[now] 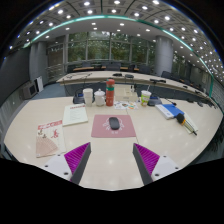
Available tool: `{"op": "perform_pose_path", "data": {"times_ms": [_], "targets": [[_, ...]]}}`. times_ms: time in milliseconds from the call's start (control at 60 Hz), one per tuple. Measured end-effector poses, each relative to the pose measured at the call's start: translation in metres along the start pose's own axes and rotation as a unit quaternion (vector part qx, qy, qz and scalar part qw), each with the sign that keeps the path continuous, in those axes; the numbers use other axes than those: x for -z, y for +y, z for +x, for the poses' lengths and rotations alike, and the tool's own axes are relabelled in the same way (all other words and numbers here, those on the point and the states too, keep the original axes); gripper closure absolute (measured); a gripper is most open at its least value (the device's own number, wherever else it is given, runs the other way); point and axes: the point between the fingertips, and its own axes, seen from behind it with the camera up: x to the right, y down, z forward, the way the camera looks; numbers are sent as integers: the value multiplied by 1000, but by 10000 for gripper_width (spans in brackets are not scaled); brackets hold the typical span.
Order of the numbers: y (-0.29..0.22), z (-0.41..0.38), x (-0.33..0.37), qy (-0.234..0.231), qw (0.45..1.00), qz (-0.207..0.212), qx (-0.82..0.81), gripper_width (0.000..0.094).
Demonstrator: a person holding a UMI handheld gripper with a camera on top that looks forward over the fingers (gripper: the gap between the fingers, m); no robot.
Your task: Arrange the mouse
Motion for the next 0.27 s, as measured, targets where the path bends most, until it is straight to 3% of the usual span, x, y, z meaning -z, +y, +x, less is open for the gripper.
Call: {"op": "perform_pose_path", "data": {"times_ms": [267], "targets": [[1, 5, 18, 1, 1000, 9, 1, 78]]}}
